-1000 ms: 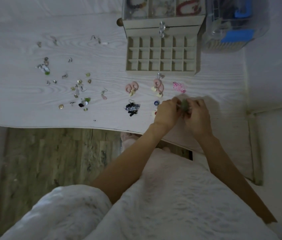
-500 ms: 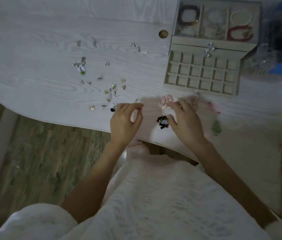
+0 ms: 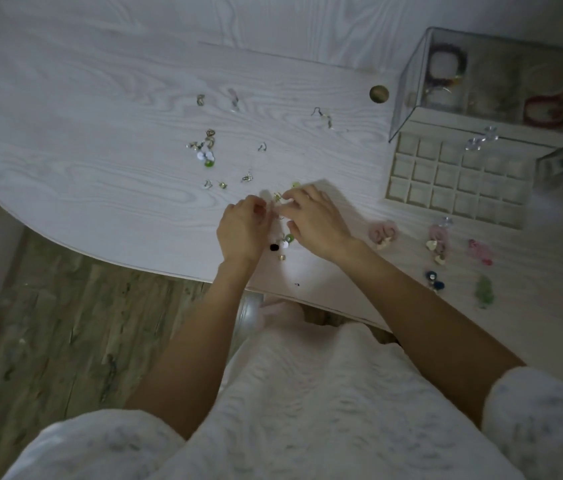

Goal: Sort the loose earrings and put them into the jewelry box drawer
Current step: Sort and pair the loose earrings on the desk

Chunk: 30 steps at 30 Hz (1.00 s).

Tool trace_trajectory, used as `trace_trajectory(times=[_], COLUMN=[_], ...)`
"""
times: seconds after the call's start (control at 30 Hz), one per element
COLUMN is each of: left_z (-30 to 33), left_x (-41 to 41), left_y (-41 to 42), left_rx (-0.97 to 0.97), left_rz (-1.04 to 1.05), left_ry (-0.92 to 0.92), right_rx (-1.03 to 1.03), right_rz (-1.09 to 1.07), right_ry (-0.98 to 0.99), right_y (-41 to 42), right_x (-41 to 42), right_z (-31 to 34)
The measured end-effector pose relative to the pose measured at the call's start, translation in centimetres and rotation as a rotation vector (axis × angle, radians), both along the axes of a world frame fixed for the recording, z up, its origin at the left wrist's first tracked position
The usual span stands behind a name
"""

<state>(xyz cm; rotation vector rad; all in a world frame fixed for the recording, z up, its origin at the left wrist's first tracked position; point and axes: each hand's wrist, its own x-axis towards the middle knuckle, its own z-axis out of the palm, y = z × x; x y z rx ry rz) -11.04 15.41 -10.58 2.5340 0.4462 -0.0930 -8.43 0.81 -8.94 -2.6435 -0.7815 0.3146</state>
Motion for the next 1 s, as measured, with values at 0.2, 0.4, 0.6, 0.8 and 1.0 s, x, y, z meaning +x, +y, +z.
trace_trajectory(times=[0.2,0.4,0.6,0.8,1.0], left_z=[-0.4,-0.1,0.4,0.9,1.7], left_x=[0.0,0.7,1.5,1.9,1.7], left_y=[1.7,2.2,2.2,2.4,1.7], left_rx=[-0.016,-0.153,-0.077,-0.013,-0.113], left_rz=[-0.104,-0.217,-0.326,-0.374,-0.381], left_ry=[-0.023,-0.095,-0.115,-0.114,-0.082], right_rx=[0.052,0.128,-0.046,-0.079,-0.035], right_rz=[-0.125,-0.301,-0.376,-0.381,-0.373], right_ry=[-0.074,-0.083,-0.018,-0.010,-0.051], right_y=[-1.4,-3.1,-2.9,-1.8,-2.0], right_x=[0.0,3.9,11.8,12.0,7.2], right_z=[-1.0,0.4,0.8,-0.7,-1.6])
